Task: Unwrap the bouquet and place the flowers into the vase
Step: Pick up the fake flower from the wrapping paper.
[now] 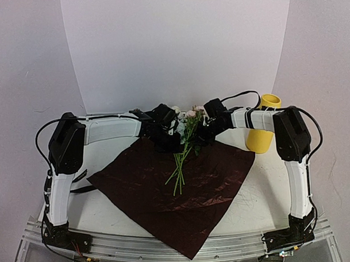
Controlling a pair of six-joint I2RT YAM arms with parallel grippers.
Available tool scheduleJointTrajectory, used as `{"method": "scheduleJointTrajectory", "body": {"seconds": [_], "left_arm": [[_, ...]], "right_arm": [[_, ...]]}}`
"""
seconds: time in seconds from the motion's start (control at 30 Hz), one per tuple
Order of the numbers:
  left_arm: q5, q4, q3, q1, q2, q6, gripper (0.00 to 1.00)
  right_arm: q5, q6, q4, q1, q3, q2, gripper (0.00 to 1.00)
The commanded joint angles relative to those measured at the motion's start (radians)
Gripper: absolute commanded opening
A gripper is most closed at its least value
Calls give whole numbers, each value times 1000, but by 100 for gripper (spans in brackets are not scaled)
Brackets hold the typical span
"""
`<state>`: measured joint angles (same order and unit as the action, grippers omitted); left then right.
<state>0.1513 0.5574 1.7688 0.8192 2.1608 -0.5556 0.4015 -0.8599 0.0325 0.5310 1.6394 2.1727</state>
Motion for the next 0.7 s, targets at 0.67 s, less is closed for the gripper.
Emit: {"method": "scheduleJointTrajectory", "body": {"seconds": [0.67], "left_arm": [[-33, -10, -57, 0, -132, 20, 10]], "right_arm": [[31, -83, -52, 25, 132, 156, 22]]}}
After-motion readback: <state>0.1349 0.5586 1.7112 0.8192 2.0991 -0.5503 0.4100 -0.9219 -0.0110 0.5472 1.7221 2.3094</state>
